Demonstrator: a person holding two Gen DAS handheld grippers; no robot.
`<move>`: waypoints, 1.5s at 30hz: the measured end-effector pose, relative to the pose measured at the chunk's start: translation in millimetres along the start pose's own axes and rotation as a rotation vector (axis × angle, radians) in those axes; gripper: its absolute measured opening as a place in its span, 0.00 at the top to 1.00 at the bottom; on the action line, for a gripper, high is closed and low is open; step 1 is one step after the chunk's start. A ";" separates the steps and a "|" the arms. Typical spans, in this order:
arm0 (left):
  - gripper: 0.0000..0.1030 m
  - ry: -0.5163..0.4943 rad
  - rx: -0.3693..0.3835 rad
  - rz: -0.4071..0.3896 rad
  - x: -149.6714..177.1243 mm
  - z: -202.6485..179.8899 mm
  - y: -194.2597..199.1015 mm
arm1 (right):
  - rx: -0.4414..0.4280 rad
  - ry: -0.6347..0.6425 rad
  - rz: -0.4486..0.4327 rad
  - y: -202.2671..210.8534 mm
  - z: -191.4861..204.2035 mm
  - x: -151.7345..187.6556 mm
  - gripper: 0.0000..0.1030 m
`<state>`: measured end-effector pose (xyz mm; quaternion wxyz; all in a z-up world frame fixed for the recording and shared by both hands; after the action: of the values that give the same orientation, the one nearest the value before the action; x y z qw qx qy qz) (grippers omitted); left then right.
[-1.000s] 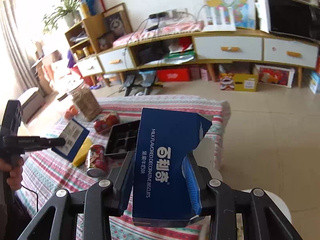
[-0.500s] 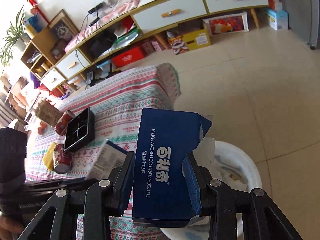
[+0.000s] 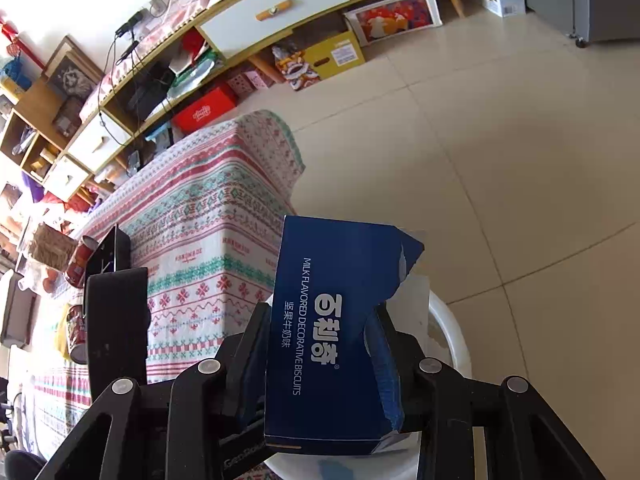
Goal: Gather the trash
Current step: 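Carry the strip and blue box to the white bucket and open both tools, then move both open tools back over the table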
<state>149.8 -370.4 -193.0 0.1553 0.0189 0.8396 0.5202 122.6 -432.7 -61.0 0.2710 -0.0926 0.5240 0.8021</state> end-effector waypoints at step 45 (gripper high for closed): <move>0.76 0.036 -0.064 -0.227 1.5 117.6 180.4 | 0.145 0.138 0.010 -17.8 26.8 -3.5 0.50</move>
<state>157.9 -185.5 -82.9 0.1987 -0.0905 0.8219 0.5262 138.6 -404.6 -61.9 0.2363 -0.1253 0.5988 0.7549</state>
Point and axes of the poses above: each gripper's, at about its wrist camera, not at the fingertips, and y roughly against the way its jaws point, z to its left, x to its underside, the point moved 8 cm from there along -y, roughly the way its jaws point, and after that the axes turned 2 degrees about -x, right-handed, at the moved point
